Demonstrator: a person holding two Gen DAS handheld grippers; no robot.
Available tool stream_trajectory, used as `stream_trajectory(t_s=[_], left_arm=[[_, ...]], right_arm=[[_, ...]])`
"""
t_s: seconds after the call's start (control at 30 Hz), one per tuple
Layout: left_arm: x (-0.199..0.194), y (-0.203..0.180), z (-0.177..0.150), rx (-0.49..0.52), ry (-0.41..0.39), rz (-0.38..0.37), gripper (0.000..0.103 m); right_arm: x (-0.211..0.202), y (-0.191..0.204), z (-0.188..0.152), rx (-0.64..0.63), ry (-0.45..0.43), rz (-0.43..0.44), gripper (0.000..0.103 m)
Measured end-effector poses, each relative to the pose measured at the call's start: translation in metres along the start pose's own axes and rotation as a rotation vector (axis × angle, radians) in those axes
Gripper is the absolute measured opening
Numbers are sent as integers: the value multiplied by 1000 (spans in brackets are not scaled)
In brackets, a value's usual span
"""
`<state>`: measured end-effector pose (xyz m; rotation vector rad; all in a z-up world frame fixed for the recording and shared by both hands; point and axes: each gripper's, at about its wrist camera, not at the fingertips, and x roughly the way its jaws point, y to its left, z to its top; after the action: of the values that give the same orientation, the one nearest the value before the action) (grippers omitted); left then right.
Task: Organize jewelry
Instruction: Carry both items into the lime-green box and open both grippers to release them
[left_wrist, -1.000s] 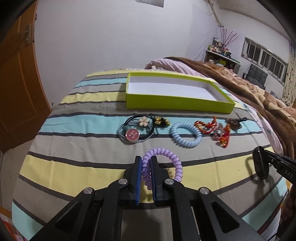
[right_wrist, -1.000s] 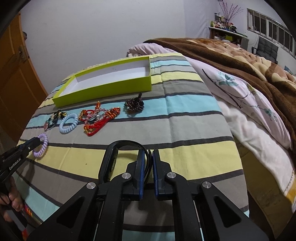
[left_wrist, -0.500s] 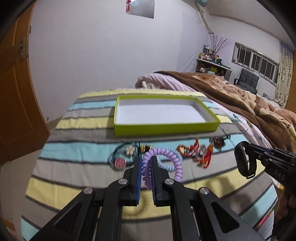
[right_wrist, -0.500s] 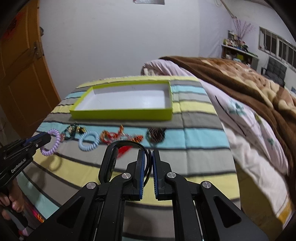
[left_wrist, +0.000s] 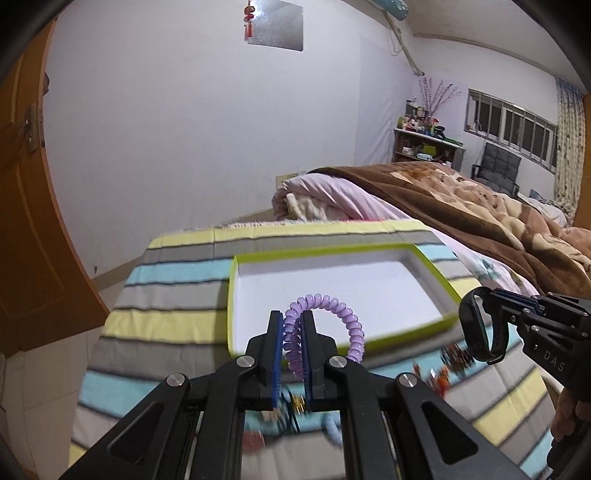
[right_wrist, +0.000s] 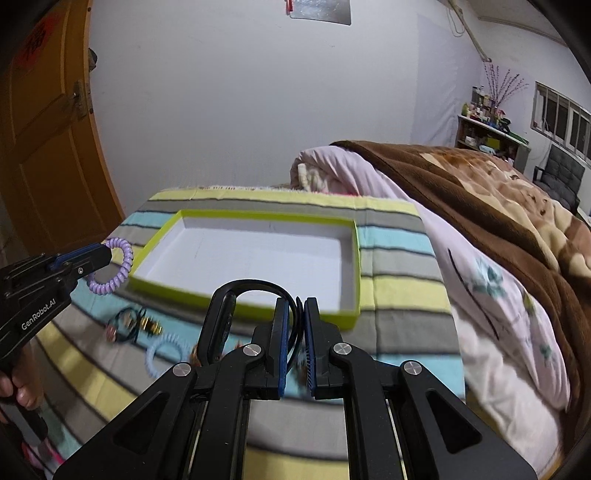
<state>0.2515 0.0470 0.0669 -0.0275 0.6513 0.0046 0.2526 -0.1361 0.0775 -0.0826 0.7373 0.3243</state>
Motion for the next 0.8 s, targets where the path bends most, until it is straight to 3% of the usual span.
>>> stream_trajectory(t_s=[0.37, 0.8], left_arm=[[82, 16, 42, -10, 54, 20, 9], [163, 28, 35, -28, 184, 73, 9]], right_arm=[[84, -23, 41, 38, 78, 11, 8], [160, -31, 50, 15, 208, -14, 8]])
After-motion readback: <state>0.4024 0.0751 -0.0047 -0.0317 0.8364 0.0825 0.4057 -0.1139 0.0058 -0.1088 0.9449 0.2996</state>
